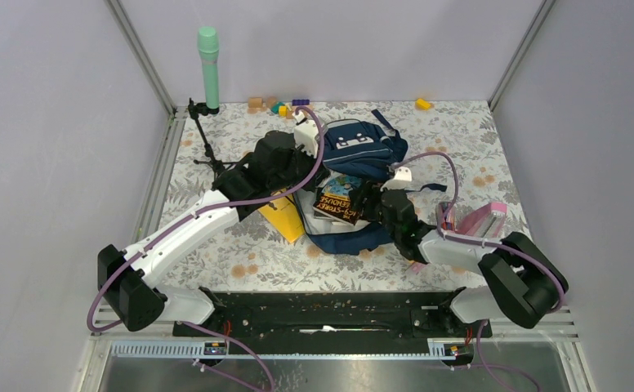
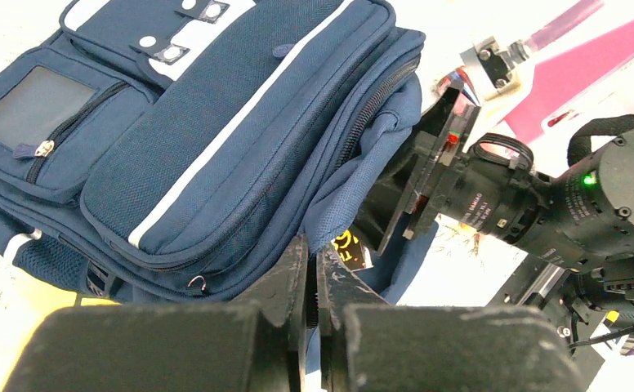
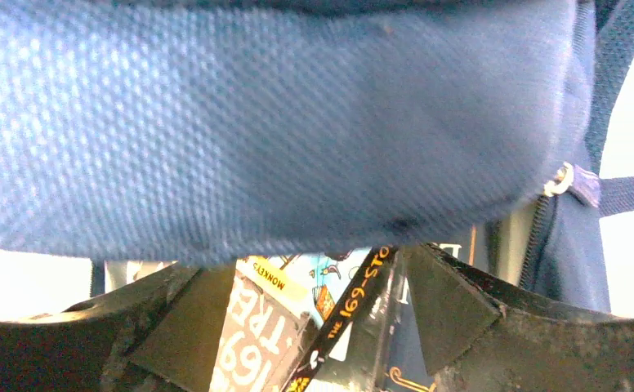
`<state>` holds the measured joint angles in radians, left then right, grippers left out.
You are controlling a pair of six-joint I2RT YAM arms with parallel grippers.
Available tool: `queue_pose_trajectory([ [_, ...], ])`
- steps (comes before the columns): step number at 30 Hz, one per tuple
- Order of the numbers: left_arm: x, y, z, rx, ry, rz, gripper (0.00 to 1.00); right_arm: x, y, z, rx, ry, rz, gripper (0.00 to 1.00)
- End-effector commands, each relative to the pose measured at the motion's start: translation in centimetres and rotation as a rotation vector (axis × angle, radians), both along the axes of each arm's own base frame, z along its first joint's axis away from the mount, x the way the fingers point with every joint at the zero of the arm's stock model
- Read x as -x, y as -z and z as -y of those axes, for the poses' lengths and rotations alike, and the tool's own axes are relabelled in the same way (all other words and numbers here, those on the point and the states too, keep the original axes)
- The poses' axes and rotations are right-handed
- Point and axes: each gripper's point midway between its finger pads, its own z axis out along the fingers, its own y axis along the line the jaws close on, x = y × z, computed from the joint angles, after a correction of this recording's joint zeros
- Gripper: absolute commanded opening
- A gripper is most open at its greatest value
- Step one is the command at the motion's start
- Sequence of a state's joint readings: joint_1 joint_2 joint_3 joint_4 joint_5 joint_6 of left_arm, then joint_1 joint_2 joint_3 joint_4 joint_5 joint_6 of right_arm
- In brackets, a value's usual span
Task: Pack the student bag
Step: Place the book in the student bag.
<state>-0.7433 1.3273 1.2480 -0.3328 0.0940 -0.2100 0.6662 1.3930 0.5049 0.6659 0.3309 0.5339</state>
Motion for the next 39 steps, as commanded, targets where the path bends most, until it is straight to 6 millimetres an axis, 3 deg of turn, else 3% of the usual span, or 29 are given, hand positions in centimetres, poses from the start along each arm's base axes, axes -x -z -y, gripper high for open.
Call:
queue_pose_trajectory([
  [1,0.0,-6.8,0.7,0.158,0.023,0.141,0.00,0.0,-3.2,1.1,0.002,0.016,0.133,0.82],
  [6,-0.1,-6.9,0.7,0.154,0.019,0.146,0.00,1.5,-2.8,4.9,0.099,0.116,0.119,0.83],
  [10,-0.1,-7.0,0.6,0.152,0.018,0.150,0.00,3.4,-3.9,7.5,0.109,0.161,0.159,0.87],
  [13,-0.1,-6.9,0.6,0.147,0.019,0.150,0.00,4.6,-5.3,8.3,0.137,0.123,0.204,0.88],
  [19,-0.1,-6.9,0.7,0.140,0.025,0.147,0.00,7.0,-10.6,5.7,0.295,-0.190,0.388,0.88],
  [24,0.0,-6.7,0.9,0.127,0.041,0.137,0.00,6.8,-14.4,4.0,0.462,-0.342,0.504,0.92],
  [27,0.0,-6.6,1.0,0.125,0.050,0.136,0.00,5.7,-15.4,3.2,0.547,-0.381,0.512,0.93],
  [34,-0.1,-6.3,1.0,0.112,0.052,0.132,0.00,2.8,-14.7,-0.3,0.689,-0.536,0.498,0.90],
  [39,0.0,-6.4,1.1,0.113,0.058,0.136,0.00,-0.1,-14.9,-0.4,0.774,-0.466,0.510,0.90],
])
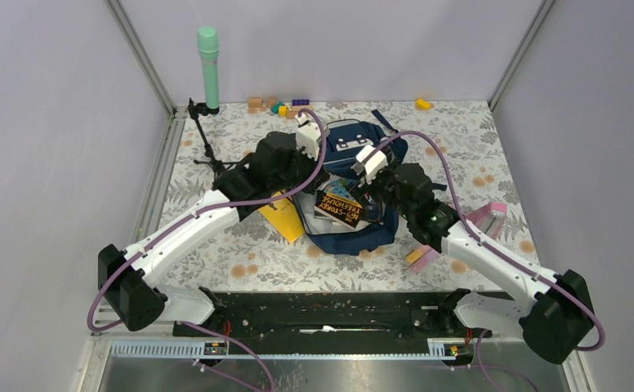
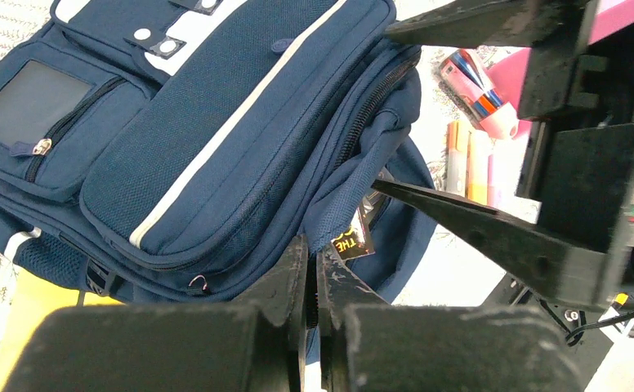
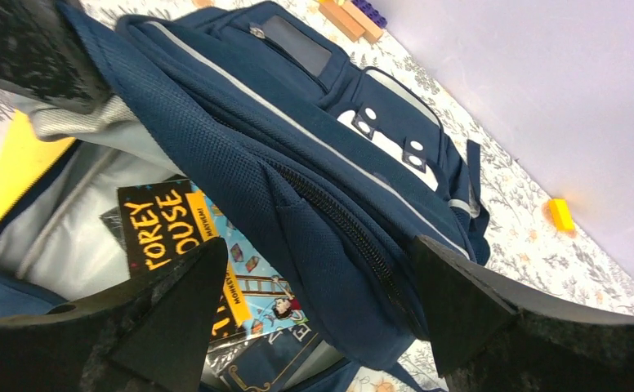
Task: Pack the student bag
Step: Place the book in the student bag.
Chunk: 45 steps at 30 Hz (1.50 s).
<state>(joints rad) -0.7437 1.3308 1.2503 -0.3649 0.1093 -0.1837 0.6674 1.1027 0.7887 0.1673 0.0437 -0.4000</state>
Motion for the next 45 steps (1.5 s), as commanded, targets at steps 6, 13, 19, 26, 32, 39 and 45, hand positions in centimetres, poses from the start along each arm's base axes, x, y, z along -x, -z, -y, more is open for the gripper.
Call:
queue_pose_trajectory([
  [6,-0.2,-7.1,1.3,0.147,0.050,0.146,0.00,-3.7,-2.8,0.2,0.086,0.079,0.142,0.78],
  [13,-0.3,-7.0,1.3,0.138,0.050,0.148,0.00,-4.1,-1.7,1.6,0.113,0.160,0.124,0.07],
  [19,-0.7,-7.1,0.8,0.146,0.006,0.154,0.57,-3.4,-1.6,6.1,0.078,0.386,0.119,0.00],
  [26,-1.2,-7.1,-0.9,0.182,-0.112,0.154,0.99,-2.4,-1.3,11.4,0.085,0.666,0.109,0.00],
  [32,-1.3,-4.2,-4.2,0.210,-0.251,0.088,0.99,-1.8,-1.1,14.1,0.141,0.815,0.118,0.00],
  [39,-2.3,0.2,-7.7,0.186,-0.310,-0.070,0.99,-1.8,-0.6,14.1,0.152,0.824,0.097,0.00],
  [45,-2.7,3.2,-10.4,0.193,-0.363,-0.180,0.99,-0.3,-0.9,12.9,0.072,0.730,-0.018,0.50],
])
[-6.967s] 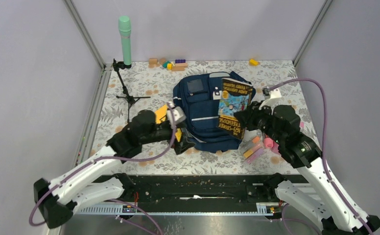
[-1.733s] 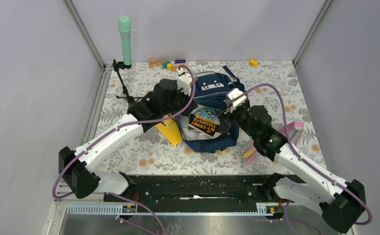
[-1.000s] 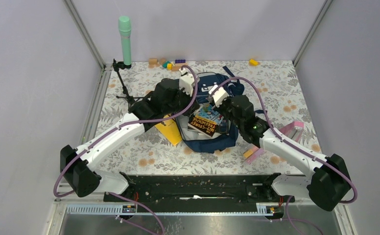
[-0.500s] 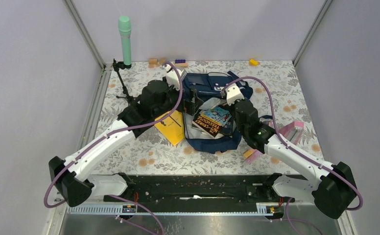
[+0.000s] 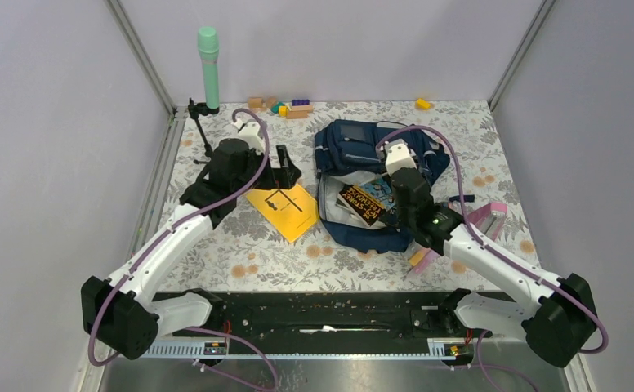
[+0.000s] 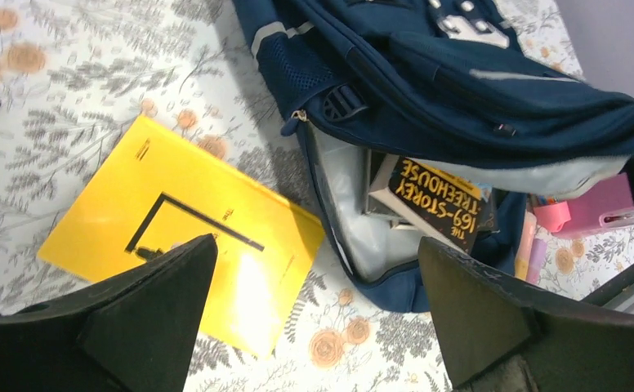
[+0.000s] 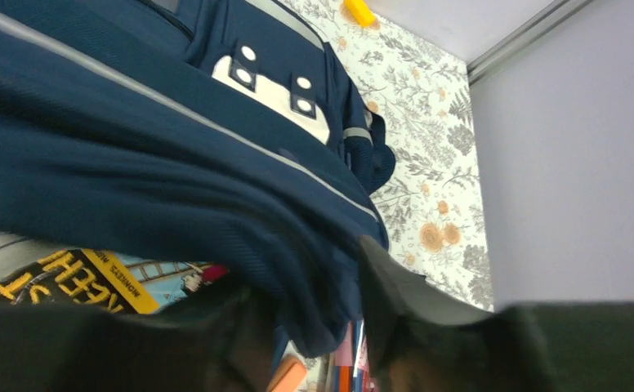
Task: Pack the student bag
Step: Adjust the book at the center of the board.
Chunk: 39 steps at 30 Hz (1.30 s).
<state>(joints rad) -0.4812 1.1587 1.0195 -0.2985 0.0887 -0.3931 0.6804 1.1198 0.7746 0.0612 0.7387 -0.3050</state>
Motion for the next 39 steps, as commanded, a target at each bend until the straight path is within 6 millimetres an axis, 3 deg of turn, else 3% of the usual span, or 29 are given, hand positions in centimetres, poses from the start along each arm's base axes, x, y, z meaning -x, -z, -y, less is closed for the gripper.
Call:
queue_pose_trajectory([
  [1,0.3,1.1,-1.2,0.072,-0.011,-0.069,0.99,1.8,-2.7,1.3,-0.112,0.038,-0.011,0.63],
  [3,0.3,1.9,-2.2,0.090,-0.049,-0.087,0.99,3.0,-3.0,0.4,-0.179,-0.027,-0.048,0.84],
  [6,0.5,2.6,-3.6,0.110,-0.112,-0.099,0.99,5.0,-3.8,-1.6,-0.306,-0.163,-0.099,0.96],
  [13,1.3,5.8,-5.7,0.181,-0.257,-0.143,0.99,9.2,-9.1,-7.4,-0.591,-0.508,-0.130,0.99],
  [17,1.5,8.2,-6.7,0.188,-0.320,-0.159,0.99,9.9,-9.5,-11.9,-0.657,-0.657,-0.252,0.97],
  [22,1.5,9.3,-8.0,0.205,-0.387,-0.161,0.99,7.5,-6.1,-17.2,-0.652,-0.693,-0.400,0.96],
  [31,1.6,11.0,-9.6,0.257,-0.460,-0.159,0.99,1.0,1.6,-25.8,-0.610,-0.694,-0.648,0.94],
  [39,1.9,11.9,-10.1,0.281,-0.477,-0.144,0.99,-3.3,7.9,-30.2,-0.509,-0.684,-0.806,0.90],
])
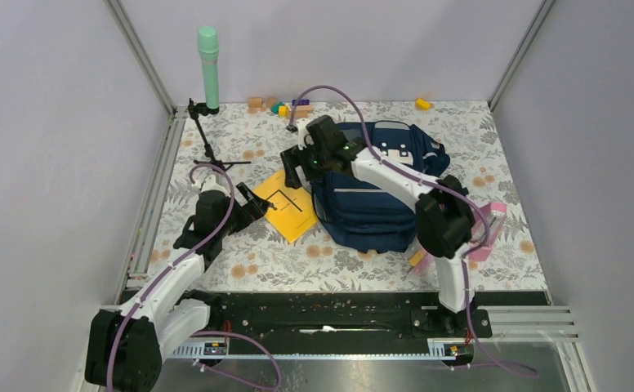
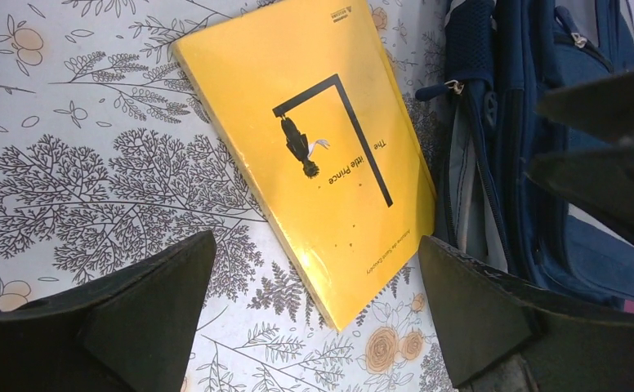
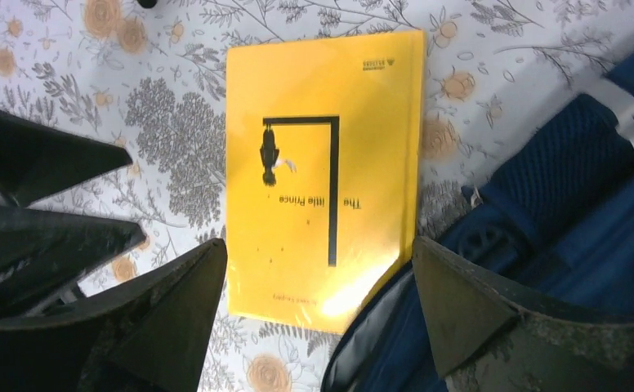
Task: Pack the student bag
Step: Adjust the book at the center of the board.
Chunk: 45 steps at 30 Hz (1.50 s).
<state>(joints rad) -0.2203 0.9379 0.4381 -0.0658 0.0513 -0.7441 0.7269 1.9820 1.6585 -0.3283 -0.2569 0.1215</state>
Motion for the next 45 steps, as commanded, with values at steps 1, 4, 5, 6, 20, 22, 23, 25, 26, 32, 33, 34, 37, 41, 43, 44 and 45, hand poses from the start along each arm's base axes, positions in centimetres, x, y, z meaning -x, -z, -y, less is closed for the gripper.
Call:
queue_pose_trajectory([
  [1,-1.1,-1.9,-0.3,0.036,-0.037,0.108,0.99,-0.9,1.1,-2.3,0.032,-0.064,-0.044,0.89],
  [4,-1.0,-1.9,-0.3,0.042,-0.035,0.116,0.99,-1.8,3.5,-2.8,0.070,-0.025,-0.102,0.87],
  [5,-1.0,-1.8,-0.2,0.043,-0.033,0.116,0.99,-1.9,3.9,-3.0,0.065,-0.011,-0.120,0.87],
  [6,-1.0,-1.7,-0.2,0.042,-0.033,0.117,0.99,-2.0,4.3,-3.2,0.062,0.003,-0.136,0.87],
  [20,-0.4,-1.4,-0.1,0.056,-0.024,0.112,0.99,-2.3,9.9,-1.7,0.174,0.180,-0.241,0.90],
  [22,-0.3,-1.3,-0.1,0.057,-0.022,0.110,0.99,-1.9,10.3,-1.7,0.185,0.172,-0.245,0.90],
  [23,-0.2,-1.1,-0.1,0.057,-0.023,0.104,0.99,-1.6,10.4,-1.8,0.192,0.163,-0.244,0.90],
  [25,-0.2,-1.1,-0.1,0.058,-0.025,0.105,0.99,-1.1,10.7,-1.8,0.210,0.151,-0.237,0.91],
  [26,-0.1,-1.0,-0.1,0.058,-0.025,0.103,0.99,-0.8,10.9,-1.9,0.216,0.144,-0.237,0.90],
  [32,0.4,-0.6,-0.3,0.056,-0.028,0.088,0.99,1.1,11.7,-2.1,0.244,0.107,-0.247,0.93],
  [33,0.6,-0.5,-0.4,0.055,-0.030,0.087,0.99,1.3,11.6,-2.0,0.251,0.103,-0.239,0.92],
  [34,0.7,-0.4,-0.5,0.054,-0.032,0.086,0.99,1.5,11.5,-2.0,0.250,0.098,-0.241,0.91],
  [37,1.0,-0.4,-0.7,0.059,-0.038,0.086,0.99,3.1,11.4,-2.2,0.238,0.071,-0.278,0.89],
  [41,1.8,0.1,-0.9,0.062,-0.049,0.078,0.99,5.5,10.8,-2.2,0.222,0.052,-0.257,0.85],
  [43,2.1,0.7,-1.0,0.065,-0.051,0.066,0.99,6.8,10.6,-2.3,0.201,0.049,-0.260,0.83],
  [44,2.4,1.1,-1.0,0.063,-0.051,0.056,0.99,7.5,10.6,-2.3,0.192,0.048,-0.267,0.82],
  [45,2.6,1.5,-1.1,0.058,-0.052,0.044,0.99,8.4,10.4,-2.4,0.180,0.044,-0.267,0.81],
])
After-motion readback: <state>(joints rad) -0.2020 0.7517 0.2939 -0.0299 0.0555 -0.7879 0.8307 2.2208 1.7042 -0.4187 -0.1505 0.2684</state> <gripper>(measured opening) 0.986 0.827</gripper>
